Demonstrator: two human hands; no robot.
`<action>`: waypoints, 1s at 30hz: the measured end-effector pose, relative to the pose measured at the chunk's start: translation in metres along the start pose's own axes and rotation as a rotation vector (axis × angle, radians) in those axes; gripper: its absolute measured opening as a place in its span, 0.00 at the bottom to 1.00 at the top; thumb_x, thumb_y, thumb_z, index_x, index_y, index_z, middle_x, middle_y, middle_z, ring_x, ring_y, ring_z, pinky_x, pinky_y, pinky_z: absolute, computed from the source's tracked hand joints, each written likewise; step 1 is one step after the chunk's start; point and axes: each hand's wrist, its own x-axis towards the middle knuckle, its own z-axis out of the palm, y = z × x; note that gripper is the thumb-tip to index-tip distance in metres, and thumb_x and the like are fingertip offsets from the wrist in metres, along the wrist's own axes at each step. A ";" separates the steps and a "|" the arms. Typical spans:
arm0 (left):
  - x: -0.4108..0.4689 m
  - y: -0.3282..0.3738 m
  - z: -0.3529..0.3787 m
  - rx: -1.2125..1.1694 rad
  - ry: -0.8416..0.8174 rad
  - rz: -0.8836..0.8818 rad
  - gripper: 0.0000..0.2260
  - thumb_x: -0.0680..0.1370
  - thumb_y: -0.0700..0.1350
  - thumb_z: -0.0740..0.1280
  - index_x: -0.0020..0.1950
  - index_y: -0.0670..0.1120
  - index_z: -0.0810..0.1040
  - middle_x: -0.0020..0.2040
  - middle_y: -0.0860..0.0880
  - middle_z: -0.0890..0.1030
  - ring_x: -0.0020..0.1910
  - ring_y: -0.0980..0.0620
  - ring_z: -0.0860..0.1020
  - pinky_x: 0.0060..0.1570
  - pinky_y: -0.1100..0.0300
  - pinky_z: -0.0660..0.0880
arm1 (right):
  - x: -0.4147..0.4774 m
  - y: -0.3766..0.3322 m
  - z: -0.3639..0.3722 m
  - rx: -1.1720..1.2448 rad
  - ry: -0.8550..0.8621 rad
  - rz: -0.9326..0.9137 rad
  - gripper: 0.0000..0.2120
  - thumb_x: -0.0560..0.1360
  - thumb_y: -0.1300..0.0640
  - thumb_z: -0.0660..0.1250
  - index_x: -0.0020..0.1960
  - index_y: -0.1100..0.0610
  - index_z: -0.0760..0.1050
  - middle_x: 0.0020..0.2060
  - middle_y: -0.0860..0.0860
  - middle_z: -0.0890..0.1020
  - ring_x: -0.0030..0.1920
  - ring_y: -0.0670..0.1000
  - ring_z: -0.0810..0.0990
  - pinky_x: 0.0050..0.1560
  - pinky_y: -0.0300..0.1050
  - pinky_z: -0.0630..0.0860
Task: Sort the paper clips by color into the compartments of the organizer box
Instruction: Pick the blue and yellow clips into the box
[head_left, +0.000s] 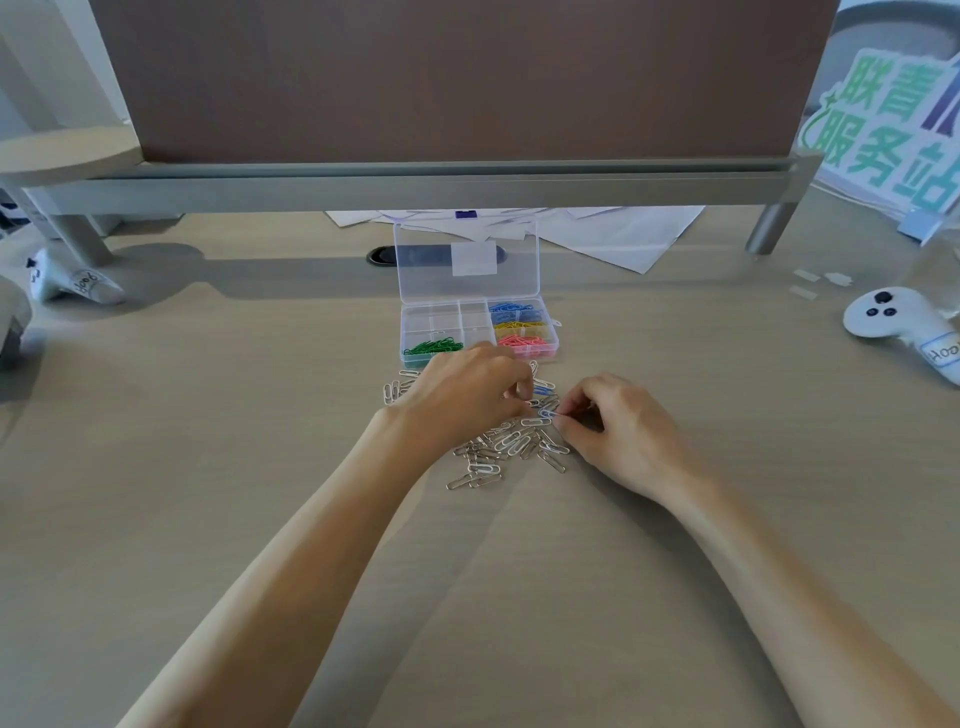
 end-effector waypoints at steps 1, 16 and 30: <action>0.000 0.001 0.000 -0.007 0.007 0.004 0.06 0.77 0.52 0.68 0.51 0.52 0.80 0.48 0.57 0.78 0.51 0.56 0.74 0.44 0.56 0.74 | -0.001 -0.001 0.000 0.009 0.010 -0.002 0.03 0.72 0.54 0.70 0.41 0.50 0.76 0.40 0.43 0.78 0.43 0.45 0.77 0.44 0.42 0.74; 0.001 -0.013 -0.008 -0.004 -0.033 -0.124 0.02 0.78 0.50 0.65 0.47 0.55 0.76 0.50 0.57 0.80 0.50 0.52 0.77 0.44 0.55 0.74 | 0.009 0.000 0.000 0.159 0.149 -0.019 0.03 0.73 0.55 0.72 0.41 0.50 0.79 0.34 0.40 0.77 0.38 0.43 0.74 0.37 0.35 0.68; 0.003 0.001 0.004 0.024 0.021 -0.044 0.07 0.76 0.54 0.68 0.50 0.53 0.80 0.49 0.56 0.78 0.50 0.54 0.76 0.42 0.57 0.74 | 0.012 0.006 0.000 0.225 0.137 -0.035 0.07 0.68 0.59 0.76 0.40 0.49 0.80 0.32 0.40 0.79 0.36 0.46 0.76 0.39 0.35 0.72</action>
